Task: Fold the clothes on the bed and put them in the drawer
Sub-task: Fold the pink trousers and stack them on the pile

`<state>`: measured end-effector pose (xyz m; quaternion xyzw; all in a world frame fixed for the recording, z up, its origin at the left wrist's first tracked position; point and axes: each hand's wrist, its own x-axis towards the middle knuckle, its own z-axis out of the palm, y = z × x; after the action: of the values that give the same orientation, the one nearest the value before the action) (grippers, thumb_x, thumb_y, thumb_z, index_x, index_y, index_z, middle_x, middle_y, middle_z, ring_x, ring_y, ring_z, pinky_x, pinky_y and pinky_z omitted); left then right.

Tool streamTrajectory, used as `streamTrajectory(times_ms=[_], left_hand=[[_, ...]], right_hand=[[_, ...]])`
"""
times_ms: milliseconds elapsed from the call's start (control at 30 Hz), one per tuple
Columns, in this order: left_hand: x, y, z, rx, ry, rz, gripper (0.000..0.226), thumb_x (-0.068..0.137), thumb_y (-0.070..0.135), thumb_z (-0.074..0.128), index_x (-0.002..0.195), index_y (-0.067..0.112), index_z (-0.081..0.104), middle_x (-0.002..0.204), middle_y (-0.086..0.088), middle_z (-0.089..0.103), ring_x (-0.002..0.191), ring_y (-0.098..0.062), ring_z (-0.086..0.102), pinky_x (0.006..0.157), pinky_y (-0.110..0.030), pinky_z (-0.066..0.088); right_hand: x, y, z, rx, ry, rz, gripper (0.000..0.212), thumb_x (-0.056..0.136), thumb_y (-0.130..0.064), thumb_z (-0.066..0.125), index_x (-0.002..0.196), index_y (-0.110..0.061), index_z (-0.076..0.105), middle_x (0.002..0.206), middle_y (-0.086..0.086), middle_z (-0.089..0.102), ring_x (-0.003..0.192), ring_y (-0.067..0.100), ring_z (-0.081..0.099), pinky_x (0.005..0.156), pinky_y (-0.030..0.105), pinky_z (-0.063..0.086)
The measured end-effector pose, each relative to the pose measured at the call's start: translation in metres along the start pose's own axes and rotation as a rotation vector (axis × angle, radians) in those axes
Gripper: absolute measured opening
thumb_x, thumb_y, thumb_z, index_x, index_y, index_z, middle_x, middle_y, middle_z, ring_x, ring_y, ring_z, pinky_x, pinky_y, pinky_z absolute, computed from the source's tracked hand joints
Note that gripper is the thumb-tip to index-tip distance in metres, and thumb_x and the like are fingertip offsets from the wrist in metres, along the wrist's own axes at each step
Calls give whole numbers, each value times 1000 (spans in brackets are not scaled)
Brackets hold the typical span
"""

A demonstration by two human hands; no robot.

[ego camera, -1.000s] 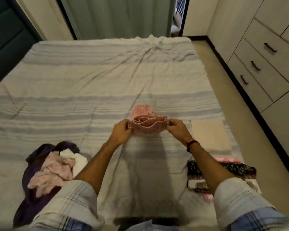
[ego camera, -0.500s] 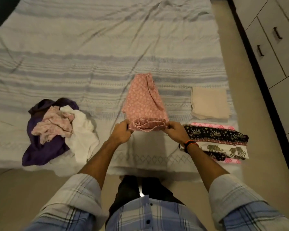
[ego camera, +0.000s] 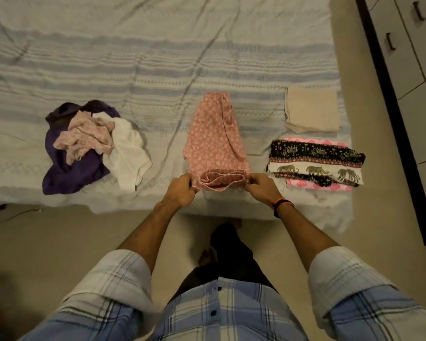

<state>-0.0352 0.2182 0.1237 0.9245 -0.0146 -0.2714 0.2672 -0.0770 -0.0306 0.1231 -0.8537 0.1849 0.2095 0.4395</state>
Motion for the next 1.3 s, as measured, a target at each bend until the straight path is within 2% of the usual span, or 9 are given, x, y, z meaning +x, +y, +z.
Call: streamTrajectory(times_ms=[333, 600, 733, 800, 867, 933, 1033, 1133, 1300], left_hand=[[-43, -20, 43, -37, -102, -13, 26, 90, 23, 66, 110, 7, 62, 109, -11, 68, 98, -27, 63, 86, -35, 52], [-13, -3, 45, -65, -99, -115, 22, 89, 14, 62, 110, 7, 63, 100, -7, 65, 90, -24, 59, 76, -28, 44], [19, 4, 42, -155, -72, -231, 23, 83, 12, 67, 105, 7, 66, 101, -11, 71, 91, -29, 66, 80, -37, 56], [36, 8, 44, -207, -43, -266, 24, 83, 15, 70, 105, 7, 66, 102, -13, 71, 92, -32, 67, 82, -44, 58], [52, 12, 44, -239, -2, -285, 24, 83, 19, 71, 104, 8, 67, 101, -12, 71, 92, -32, 66, 84, -45, 57], [64, 14, 44, -262, 27, -299, 23, 83, 23, 72, 102, 10, 69, 100, -11, 72, 93, -30, 67, 87, -42, 56], [95, 11, 45, -314, 50, -346, 23, 83, 27, 72, 100, 12, 72, 97, -10, 74, 92, -29, 69, 88, -42, 55], [115, 9, 46, -295, 62, -355, 17, 83, 24, 69, 90, 9, 73, 89, -13, 73, 88, -30, 69, 82, -40, 56], [165, -3, 52, -312, 61, -381, 22, 86, 23, 67, 100, 7, 74, 97, -12, 72, 94, -29, 66, 86, -40, 55]], right_hand=[[-50, 36, 15, -88, -69, 88, 9, 82, -11, 67, 88, -7, 72, 91, 15, 73, 90, 32, 66, 81, 45, 54], [-11, 40, 4, -38, -100, 87, 9, 82, -13, 66, 82, -21, 72, 87, 6, 75, 87, 25, 70, 82, 48, 59], [29, 37, -1, -2, -86, 86, 13, 86, -17, 59, 81, -15, 71, 82, 9, 73, 83, 29, 70, 78, 51, 59], [45, 34, -3, 11, -67, 105, 17, 87, -24, 60, 73, -17, 68, 73, 3, 70, 75, 25, 67, 71, 43, 60], [61, 30, -5, -5, -61, 99, 26, 89, -25, 63, 64, -19, 60, 64, -3, 62, 66, 19, 59, 56, 27, 48], [74, 28, -6, -25, -56, 100, 27, 91, -22, 63, 65, -16, 58, 64, -1, 59, 65, 18, 54, 53, 25, 39], [105, 25, -4, -6, -42, 132, 20, 92, -21, 63, 78, -8, 67, 74, 6, 63, 71, 19, 55, 61, 27, 40], [128, 26, 1, 29, -4, 163, 17, 92, -24, 65, 77, -17, 66, 76, 2, 65, 74, 16, 58, 69, 24, 40], [180, 35, 18, 14, 42, 225, 24, 92, -29, 66, 89, -8, 75, 85, 10, 74, 85, 24, 68, 83, 37, 55]])
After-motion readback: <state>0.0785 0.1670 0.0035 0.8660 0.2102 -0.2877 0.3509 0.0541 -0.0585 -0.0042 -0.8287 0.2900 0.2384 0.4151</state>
